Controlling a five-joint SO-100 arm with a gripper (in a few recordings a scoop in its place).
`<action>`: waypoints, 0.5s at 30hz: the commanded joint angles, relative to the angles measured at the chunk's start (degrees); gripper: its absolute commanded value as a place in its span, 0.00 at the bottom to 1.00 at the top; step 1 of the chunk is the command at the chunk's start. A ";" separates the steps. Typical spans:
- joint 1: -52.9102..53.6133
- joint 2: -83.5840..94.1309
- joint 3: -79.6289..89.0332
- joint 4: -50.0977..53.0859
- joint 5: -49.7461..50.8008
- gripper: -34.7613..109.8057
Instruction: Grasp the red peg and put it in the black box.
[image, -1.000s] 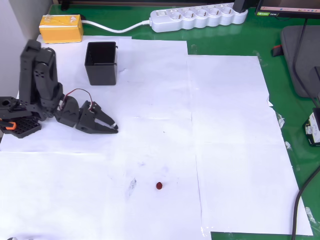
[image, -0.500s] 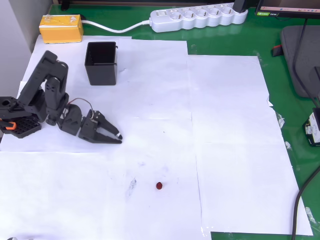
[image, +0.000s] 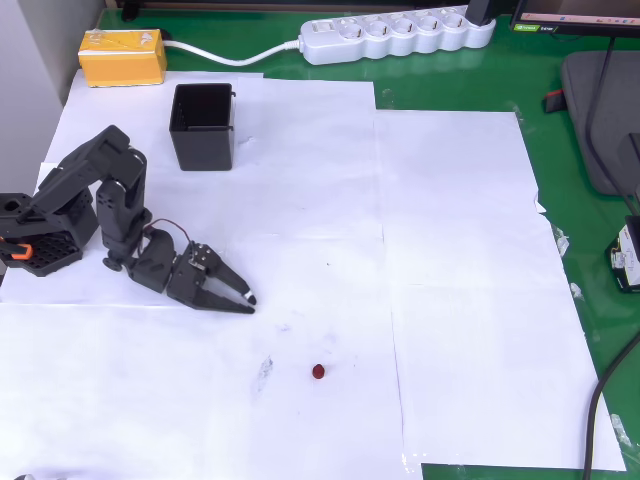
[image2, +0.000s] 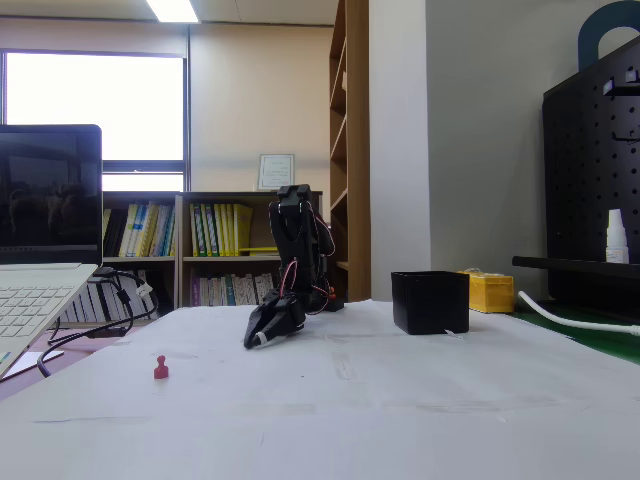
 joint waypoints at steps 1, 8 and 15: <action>1.49 -1.85 0.79 3.69 -1.05 0.24; 3.43 -4.39 3.25 10.55 -3.69 0.24; 5.36 -5.01 12.48 21.45 -6.24 0.24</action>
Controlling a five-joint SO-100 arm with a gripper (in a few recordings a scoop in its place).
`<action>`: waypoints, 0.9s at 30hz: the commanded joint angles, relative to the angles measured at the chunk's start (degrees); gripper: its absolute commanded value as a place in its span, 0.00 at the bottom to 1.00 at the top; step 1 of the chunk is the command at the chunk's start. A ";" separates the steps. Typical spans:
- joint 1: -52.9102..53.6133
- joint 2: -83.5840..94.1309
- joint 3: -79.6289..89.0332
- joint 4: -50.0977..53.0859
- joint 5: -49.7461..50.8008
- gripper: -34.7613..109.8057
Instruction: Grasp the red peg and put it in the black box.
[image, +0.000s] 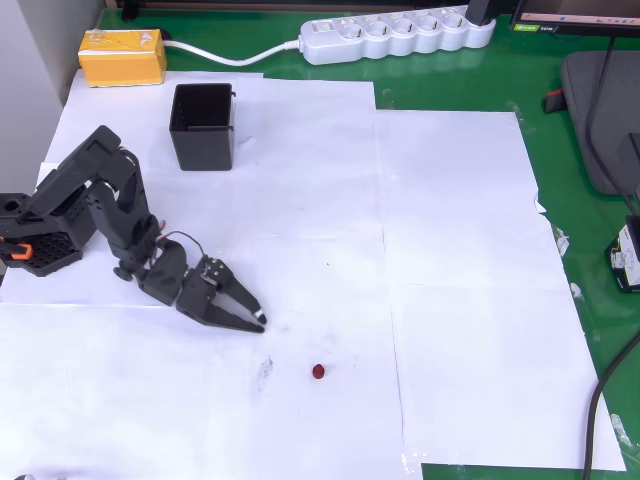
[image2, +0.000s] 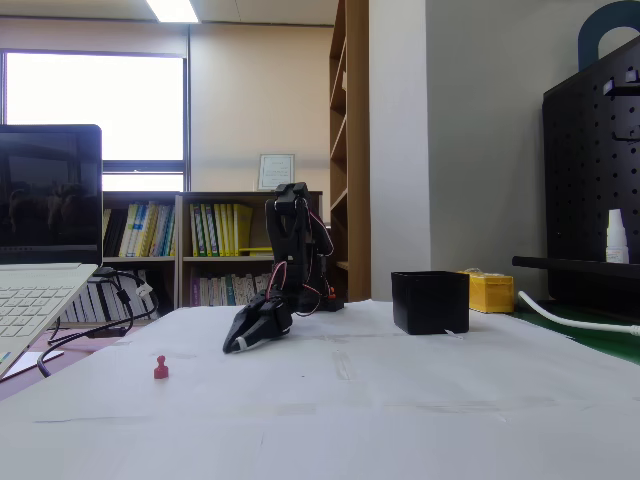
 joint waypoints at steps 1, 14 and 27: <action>1.67 -1.23 4.22 5.19 -1.32 0.24; 2.29 -0.35 7.38 7.38 -2.99 0.24; 3.16 3.60 17.40 10.90 -2.72 0.30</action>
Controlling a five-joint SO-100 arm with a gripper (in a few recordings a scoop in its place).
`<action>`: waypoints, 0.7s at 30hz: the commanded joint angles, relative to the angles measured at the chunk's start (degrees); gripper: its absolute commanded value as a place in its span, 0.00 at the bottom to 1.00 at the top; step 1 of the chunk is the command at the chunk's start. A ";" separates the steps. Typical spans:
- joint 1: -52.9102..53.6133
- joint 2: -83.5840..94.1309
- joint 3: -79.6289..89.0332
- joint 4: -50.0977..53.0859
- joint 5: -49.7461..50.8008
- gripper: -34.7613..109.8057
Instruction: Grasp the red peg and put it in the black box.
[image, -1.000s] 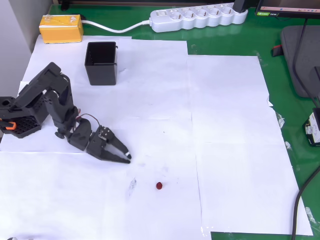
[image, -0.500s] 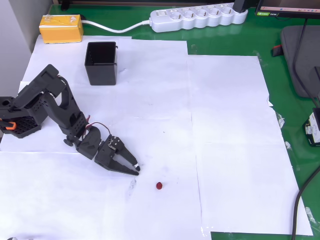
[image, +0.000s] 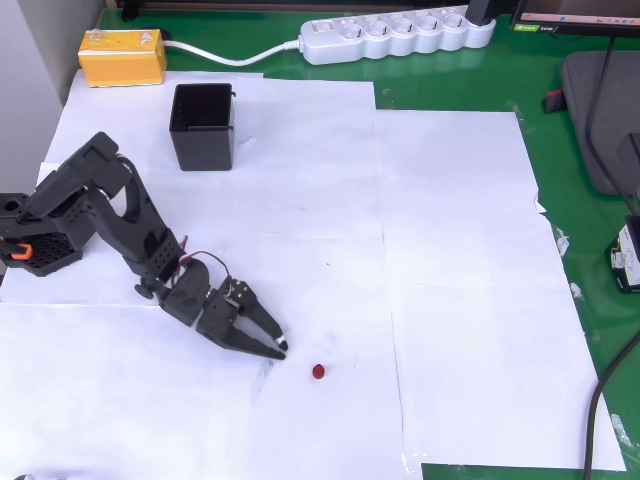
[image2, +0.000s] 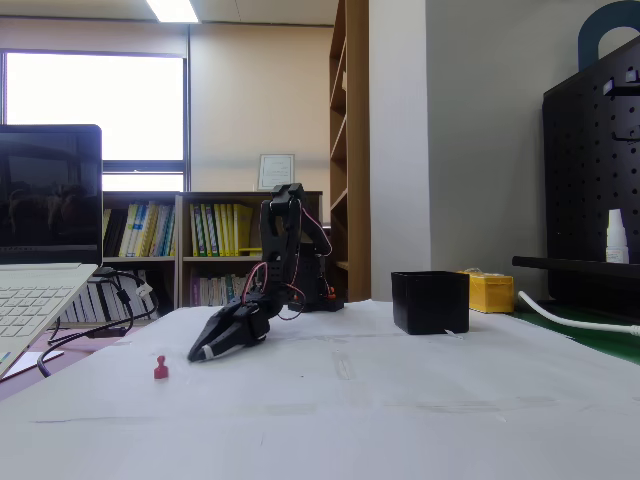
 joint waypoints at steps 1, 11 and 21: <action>1.32 0.62 2.46 0.00 -0.26 0.34; 1.58 0.53 2.55 0.00 -0.53 0.50; 2.37 0.53 7.82 7.12 -0.97 0.50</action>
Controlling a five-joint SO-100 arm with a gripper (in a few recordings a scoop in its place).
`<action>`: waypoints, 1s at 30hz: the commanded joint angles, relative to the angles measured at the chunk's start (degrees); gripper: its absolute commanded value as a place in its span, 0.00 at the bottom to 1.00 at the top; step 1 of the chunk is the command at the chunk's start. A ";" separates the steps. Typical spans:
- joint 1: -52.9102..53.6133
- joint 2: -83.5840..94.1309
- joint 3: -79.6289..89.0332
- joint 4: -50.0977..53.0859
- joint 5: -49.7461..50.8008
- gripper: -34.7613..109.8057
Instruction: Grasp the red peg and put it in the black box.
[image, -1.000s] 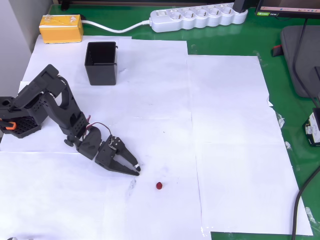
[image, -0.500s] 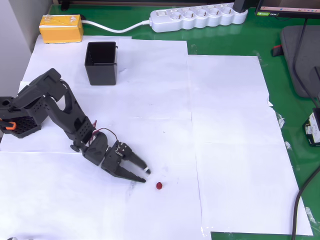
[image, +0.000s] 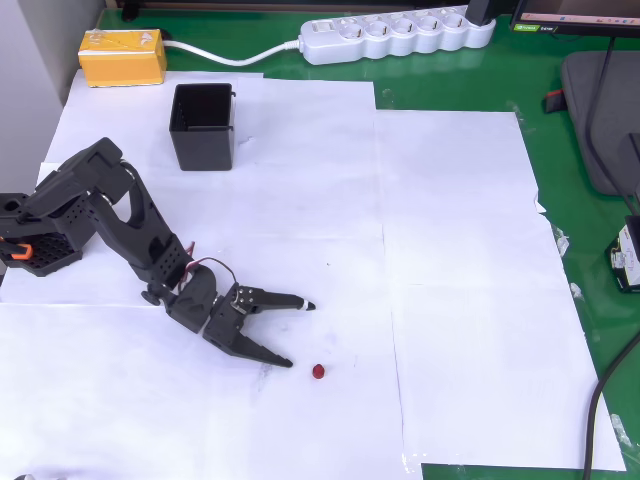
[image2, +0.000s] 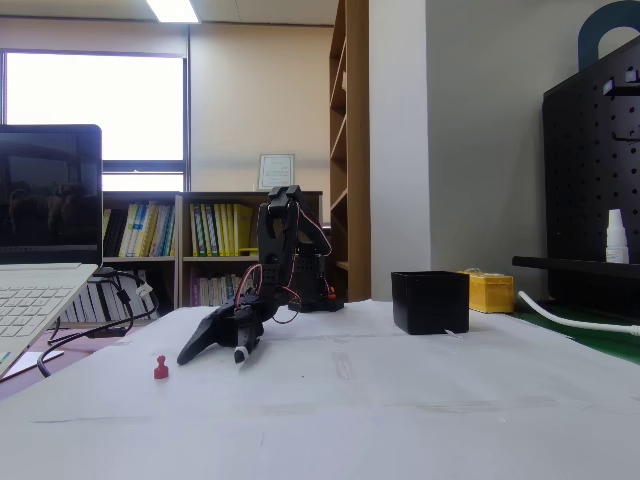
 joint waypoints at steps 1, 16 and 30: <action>1.58 0.53 3.87 2.20 -0.79 0.50; 1.85 5.01 12.04 3.08 0.09 0.50; 0.44 6.42 16.70 6.42 0.62 0.50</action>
